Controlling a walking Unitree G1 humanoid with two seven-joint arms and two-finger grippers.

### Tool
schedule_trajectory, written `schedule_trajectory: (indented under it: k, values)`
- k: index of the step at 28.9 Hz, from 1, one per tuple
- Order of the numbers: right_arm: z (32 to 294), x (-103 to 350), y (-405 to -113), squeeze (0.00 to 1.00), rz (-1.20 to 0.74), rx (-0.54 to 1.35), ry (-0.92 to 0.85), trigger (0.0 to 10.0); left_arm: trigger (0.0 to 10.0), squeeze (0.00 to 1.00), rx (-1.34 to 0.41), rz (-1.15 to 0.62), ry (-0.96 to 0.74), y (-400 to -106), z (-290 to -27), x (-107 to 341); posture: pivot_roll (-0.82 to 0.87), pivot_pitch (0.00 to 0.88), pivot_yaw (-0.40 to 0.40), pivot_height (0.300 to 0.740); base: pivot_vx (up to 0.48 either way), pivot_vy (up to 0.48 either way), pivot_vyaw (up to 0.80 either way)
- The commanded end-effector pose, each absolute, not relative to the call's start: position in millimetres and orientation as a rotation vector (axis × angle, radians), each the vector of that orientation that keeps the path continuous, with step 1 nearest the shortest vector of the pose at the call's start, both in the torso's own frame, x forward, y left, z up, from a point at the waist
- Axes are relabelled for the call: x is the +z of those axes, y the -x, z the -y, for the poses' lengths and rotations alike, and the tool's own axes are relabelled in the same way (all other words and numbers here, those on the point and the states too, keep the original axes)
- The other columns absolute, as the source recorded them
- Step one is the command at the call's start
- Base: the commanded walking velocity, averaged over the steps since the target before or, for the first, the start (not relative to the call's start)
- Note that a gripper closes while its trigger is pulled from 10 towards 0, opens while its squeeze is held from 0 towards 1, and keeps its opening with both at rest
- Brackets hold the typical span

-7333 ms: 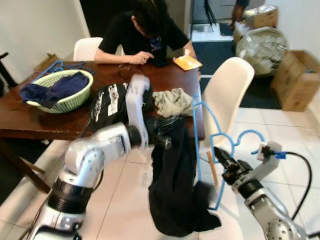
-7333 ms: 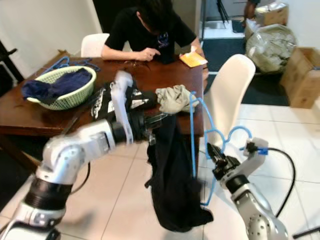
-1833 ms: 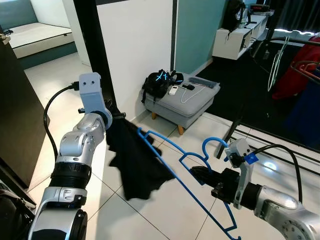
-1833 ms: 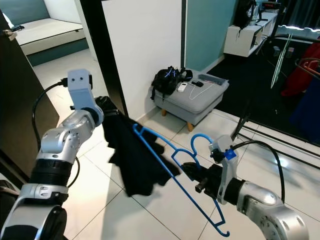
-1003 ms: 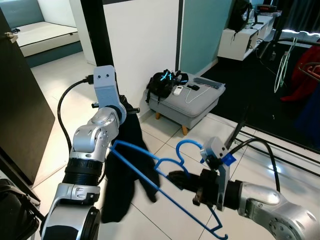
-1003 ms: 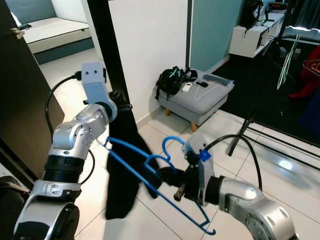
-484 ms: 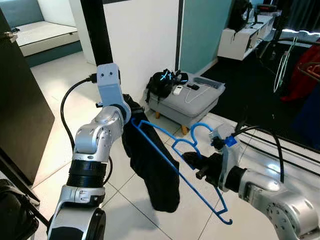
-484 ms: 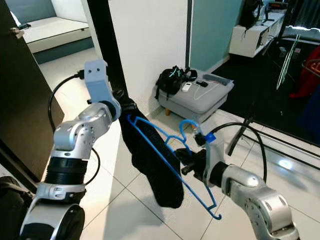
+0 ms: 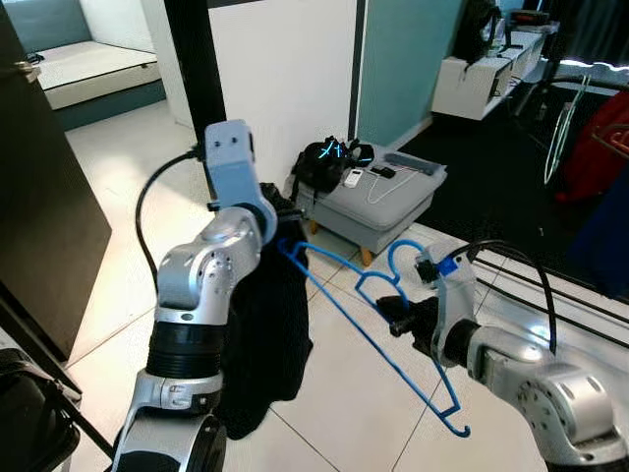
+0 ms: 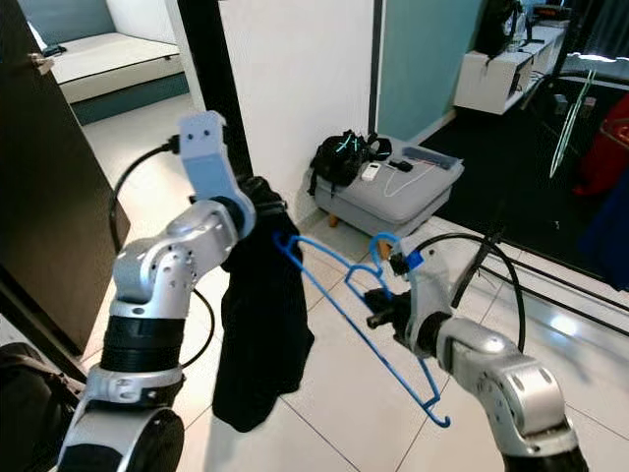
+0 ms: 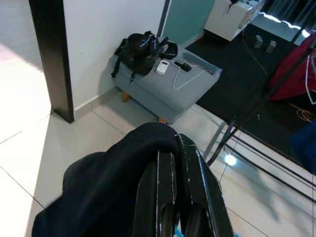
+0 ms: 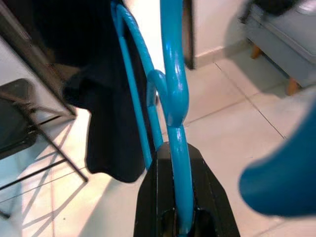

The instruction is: Hang hanger

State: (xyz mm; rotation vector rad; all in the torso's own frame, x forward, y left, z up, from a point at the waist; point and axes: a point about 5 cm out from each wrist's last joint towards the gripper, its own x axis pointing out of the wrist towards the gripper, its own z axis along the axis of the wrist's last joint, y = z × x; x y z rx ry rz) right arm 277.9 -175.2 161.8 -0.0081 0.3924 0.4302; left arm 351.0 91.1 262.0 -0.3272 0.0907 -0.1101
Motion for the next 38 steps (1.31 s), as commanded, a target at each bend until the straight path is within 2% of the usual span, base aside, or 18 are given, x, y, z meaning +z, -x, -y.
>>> schedule_trajectory:
  k: [1, 11, 17, 21, 22, 23, 27, 28, 30, 31, 34, 35, 36, 37, 38]
  values:
    - [187, 162, -285, 0.0, -0.399, 0.32, -0.009, 10.0, 10.0, 0.0, -0.127, -0.078, 0.346, -346, -87, 267, -0.05, 0.0, 0.029, 0.74, 0.0, 0.0, 0.0]
    - [182, 163, -289, 0.0, -0.406, 0.307, -0.03, 10.0, 10.0, 0.0, -0.156, -0.108, 0.369, -342, -78, 264, -0.05, 0.0, 0.027, 0.74, 0.0, 0.0, 0.0]
    - [186, 165, -295, 0.0, -0.378, 0.232, -0.09, 10.0, 10.0, 0.0, -0.213, -0.122, 0.395, -339, -70, 265, -0.05, 0.0, 0.027, 0.74, 0.0, 0.0, 0.0]
    - [200, 181, -308, 0.0, -0.257, 0.108, -0.29, 10.0, 10.0, 0.0, -0.297, -0.153, 0.4, -332, -56, 260, -0.05, 0.0, 0.026, 0.74, 0.0, 0.0, 0.0]
    - [200, 181, -308, 0.0, -0.257, 0.108, -0.29, 10.0, 10.0, 0.0, -0.297, -0.153, 0.4, -332, -56, 260, -0.05, 0.0, 0.026, 0.74, 0.0, 0.0, 0.0]
    - [193, 196, -305, 0.0, -0.202, 0.265, -0.337, 10.0, 10.0, 0.0, -0.294, -0.172, 0.385, -332, -55, 253, -0.05, 0.0, 0.026, 0.74, 0.0, 0.0, 0.0]
    - [190, 200, -303, 0.0, -0.19, 0.326, -0.343, 10.0, 10.0, 0.0, -0.289, -0.176, 0.379, -332, -56, 251, -0.05, 0.0, 0.026, 0.74, 0.0, 0.0, 0.0]
    - [190, 204, -295, 0.0, -0.185, 0.425, -0.298, 10.0, 10.0, 0.0, -0.257, -0.17, 0.35, -335, -62, 249, -0.05, 0.0, 0.027, 0.74, 0.0, 0.0, 0.0]
    - [190, 204, -295, 0.0, -0.185, 0.425, -0.298, 10.0, 10.0, 0.0, -0.257, -0.17, 0.35, -335, -62, 249, -0.05, 0.0, 0.027, 0.74, 0.0, 0.0, 0.0]
    - [197, 205, -283, 0.0, -0.194, 0.51, -0.27, 10.0, 10.0, 0.0, -0.196, -0.168, 0.331, -340, -76, 246, -0.05, 0.0, 0.027, 0.74, 0.0, 0.0, 0.0]
    - [197, 205, -283, 0.0, -0.194, 0.51, -0.27, 10.0, 10.0, 0.0, -0.196, -0.168, 0.331, -340, -76, 246, -0.05, 0.0, 0.027, 0.74, 0.0, 0.0, 0.0]
    - [206, 203, -264, 0.0, -0.223, 0.61, -0.225, 10.0, 10.0, 0.0, -0.103, -0.169, 0.326, -347, -97, 242, -0.06, 0.0, 0.03, 0.74, 0.0, 0.0, 0.0]
    - [206, 203, -264, 0.0, -0.223, 0.61, -0.225, 10.0, 10.0, 0.0, -0.103, -0.169, 0.326, -347, -97, 242, -0.06, 0.0, 0.03, 0.74, 0.0, 0.0, 0.0]
    - [215, 199, -246, 0.0, -0.269, 0.68, -0.189, 10.0, 10.0, 0.0, -0.015, -0.164, 0.323, -351, -117, 239, -0.06, 0.0, 0.032, 0.74, 0.0, 0.0, 0.0]
    - [215, 199, -246, 0.0, -0.269, 0.68, -0.189, 10.0, 10.0, 0.0, -0.015, -0.164, 0.323, -351, -117, 239, -0.06, 0.0, 0.032, 0.74, 0.0, 0.0, 0.0]
